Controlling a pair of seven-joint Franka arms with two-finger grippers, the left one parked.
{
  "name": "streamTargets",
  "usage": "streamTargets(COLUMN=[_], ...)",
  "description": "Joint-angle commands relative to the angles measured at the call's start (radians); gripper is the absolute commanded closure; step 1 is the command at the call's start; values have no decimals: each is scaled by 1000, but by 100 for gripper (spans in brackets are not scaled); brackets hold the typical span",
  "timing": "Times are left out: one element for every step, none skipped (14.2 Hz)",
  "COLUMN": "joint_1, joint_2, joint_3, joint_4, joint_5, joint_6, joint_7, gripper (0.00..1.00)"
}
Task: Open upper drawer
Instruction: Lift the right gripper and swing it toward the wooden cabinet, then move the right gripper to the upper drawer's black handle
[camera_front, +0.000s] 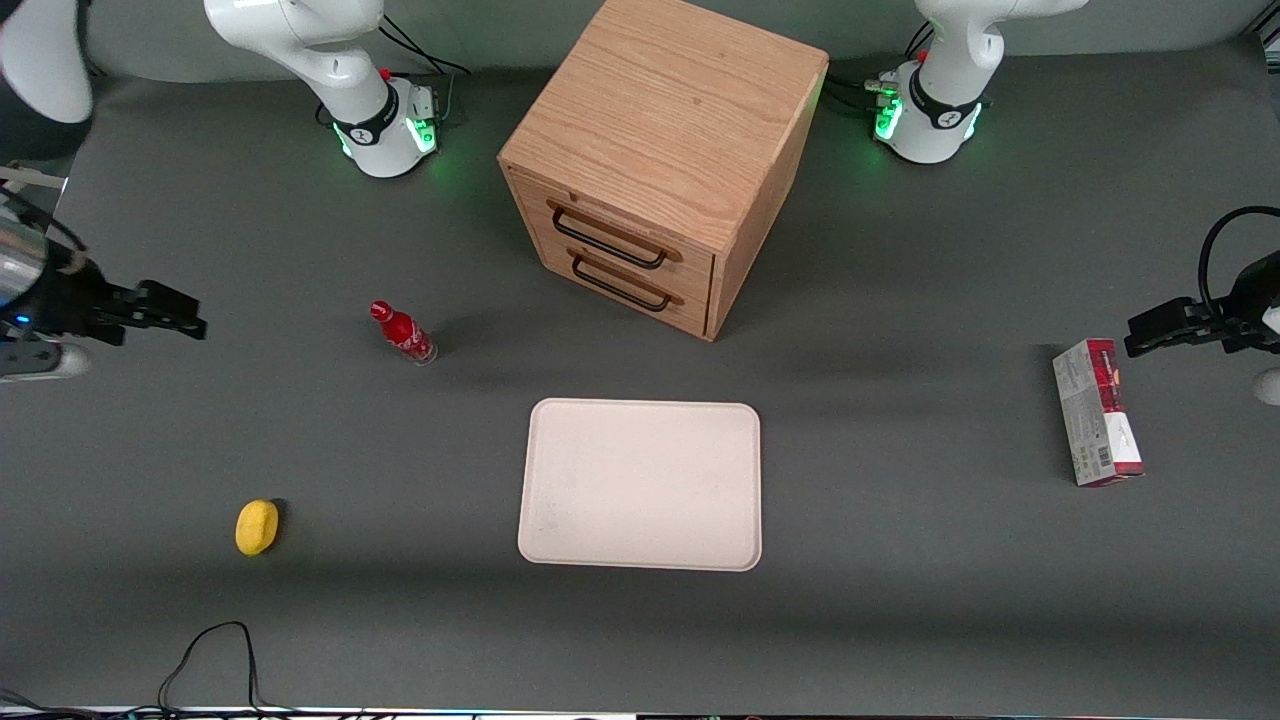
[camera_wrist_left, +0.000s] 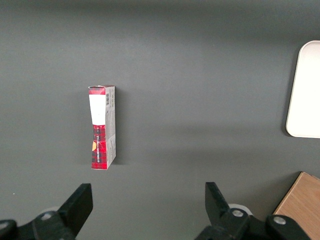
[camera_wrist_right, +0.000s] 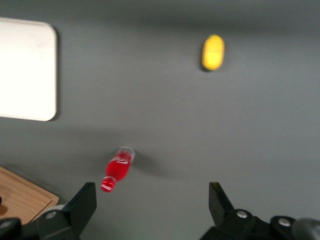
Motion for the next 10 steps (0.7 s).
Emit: streamTargets(joint_1=[121,177,229,281,332,384,433,477,525,568], joint_2=[86,106,132,149,167,189,215,232,244,247], joint_3=[7,7,7,9,12,12,12,12,12,12], joint_4=[100,117,141,161,169,183,200,212,220,220], joint_5=[1,1,1,2,10,17,33,37,37,36], joint_6=[-17,-17,-17,-17,-17,-16,-16,-14,-14,-14], joint_7=[18,20,14,12,14,14,14,15,12,14], gripper=[0,0,0,0,0,0,0,0,0,0])
